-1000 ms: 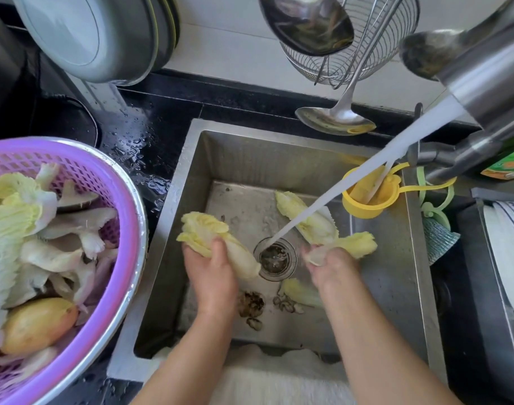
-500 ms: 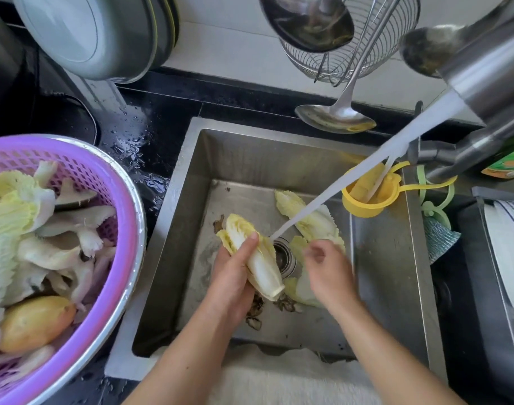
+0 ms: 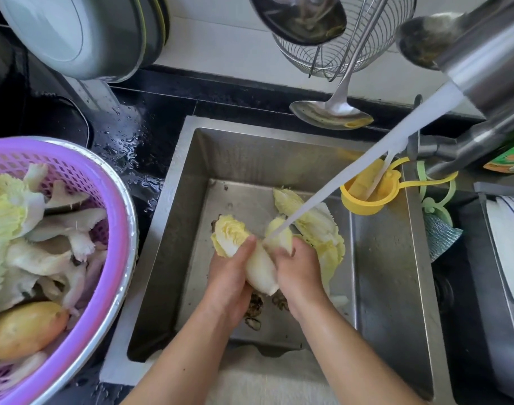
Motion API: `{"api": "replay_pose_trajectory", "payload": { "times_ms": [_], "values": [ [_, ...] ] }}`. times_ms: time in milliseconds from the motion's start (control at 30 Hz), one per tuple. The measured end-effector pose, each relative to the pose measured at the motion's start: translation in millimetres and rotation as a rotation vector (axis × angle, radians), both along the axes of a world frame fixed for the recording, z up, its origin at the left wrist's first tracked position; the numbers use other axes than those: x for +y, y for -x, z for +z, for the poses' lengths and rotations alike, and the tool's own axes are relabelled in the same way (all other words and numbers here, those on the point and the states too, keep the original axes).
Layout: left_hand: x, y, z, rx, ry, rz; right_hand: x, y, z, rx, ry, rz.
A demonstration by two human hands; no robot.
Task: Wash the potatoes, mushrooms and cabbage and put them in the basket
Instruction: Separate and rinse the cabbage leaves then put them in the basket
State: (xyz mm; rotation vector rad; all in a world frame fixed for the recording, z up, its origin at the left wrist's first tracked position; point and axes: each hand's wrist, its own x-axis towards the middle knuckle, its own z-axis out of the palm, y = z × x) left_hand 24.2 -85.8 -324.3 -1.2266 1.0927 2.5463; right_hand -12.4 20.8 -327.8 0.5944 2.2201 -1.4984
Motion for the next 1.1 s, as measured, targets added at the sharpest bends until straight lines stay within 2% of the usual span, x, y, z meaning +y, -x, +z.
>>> {"api": "replay_pose_trajectory", "payload": {
  "times_ms": [100, 200, 267, 333, 367, 400, 433, 500, 533, 567, 633, 767, 900, 1100],
  "values": [
    [1.1, 1.4, -1.5, -0.081, 0.012, 0.134, 9.3, 11.2, -2.9, -0.058, 0.101, -0.321],
    [-0.2, 2.7, 0.7, -0.102, 0.028, 0.171, 39.5, 26.7, -4.4, -0.011, -0.040, -0.387],
    [-6.2, 4.2, 2.4, -0.098, 0.001, 0.220, 67.1, 33.5, -10.2, -0.052, -0.256, -0.196],
    [-11.2, 5.0, 3.6, -0.096, -0.048, 0.212, 83.2, 29.4, 1.5, -0.245, -0.619, 0.265],
    [-11.4, 4.7, 3.5, -0.096, -0.074, 0.179, 87.5, 25.4, 5.7, -0.286, -0.797, 0.489],
    [-9.9, 4.0, 3.0, -0.094, -0.089, 0.132, 87.2, 22.0, 8.2, -0.222, -0.872, 0.591],
    [-7.2, 3.2, 4.1, -0.088, -0.091, 0.070, 82.8, 19.3, 15.2, -0.096, -0.819, 0.607],
    [-1.9, 1.4, 5.1, -0.041, -0.068, -0.060, 58.7, 15.7, 34.9, 0.072, -0.404, 0.576],
    [-0.6, 0.8, 4.5, 0.002, -0.048, -0.118, 44.5, 13.5, 41.2, 0.033, -0.182, 0.607],
    [-0.4, -0.2, 4.6, 0.041, -0.027, -0.156, 33.0, 8.8, 41.3, 0.002, -0.046, 0.659],
    [-3.0, -1.9, 3.7, 0.076, 0.010, -0.164, 21.0, 1.9, 31.6, 0.087, -0.004, 0.644],
    [-6.2, -3.0, 4.3, 0.104, 0.049, -0.176, 23.0, 2.7, 21.4, 0.166, 0.006, 0.431],
    [-6.7, -3.5, 3.3, 0.095, 0.064, -0.125, 25.1, 1.9, 22.8, 0.140, 0.056, 0.604],
    [-5.3, -3.3, 3.6, 0.112, 0.080, -0.139, 28.7, 1.3, 20.9, 0.113, 0.099, 0.649]
  ]
}}
